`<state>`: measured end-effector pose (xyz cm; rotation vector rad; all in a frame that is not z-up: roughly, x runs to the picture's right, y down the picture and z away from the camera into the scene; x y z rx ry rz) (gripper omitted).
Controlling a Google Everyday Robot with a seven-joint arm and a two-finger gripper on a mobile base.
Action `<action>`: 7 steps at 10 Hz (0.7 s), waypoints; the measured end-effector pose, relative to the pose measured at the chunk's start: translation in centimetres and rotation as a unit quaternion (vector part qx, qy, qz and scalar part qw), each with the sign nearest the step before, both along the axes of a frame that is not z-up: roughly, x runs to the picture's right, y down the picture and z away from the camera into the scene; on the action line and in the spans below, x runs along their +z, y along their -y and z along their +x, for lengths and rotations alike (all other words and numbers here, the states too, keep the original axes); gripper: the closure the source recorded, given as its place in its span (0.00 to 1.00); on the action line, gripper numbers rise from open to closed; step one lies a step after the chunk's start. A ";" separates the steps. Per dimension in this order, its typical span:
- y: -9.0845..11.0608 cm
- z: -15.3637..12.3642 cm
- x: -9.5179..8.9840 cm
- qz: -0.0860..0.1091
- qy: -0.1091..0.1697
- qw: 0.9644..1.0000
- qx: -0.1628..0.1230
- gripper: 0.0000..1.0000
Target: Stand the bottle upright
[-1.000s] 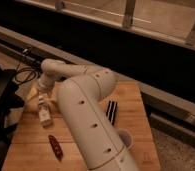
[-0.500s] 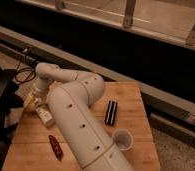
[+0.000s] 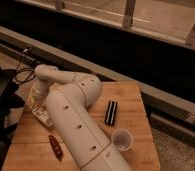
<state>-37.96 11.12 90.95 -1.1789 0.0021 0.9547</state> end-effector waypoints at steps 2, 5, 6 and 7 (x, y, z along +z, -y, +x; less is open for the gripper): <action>0.0 0.2 -0.1 0.004 -0.002 1.000 -0.004 1.00; 1.2 0.5 -0.7 0.024 -0.003 1.000 0.002 1.00; 2.2 0.6 -1.2 0.036 -0.003 0.999 0.008 1.00; 3.4 0.8 -1.9 0.051 -0.003 0.999 0.014 1.00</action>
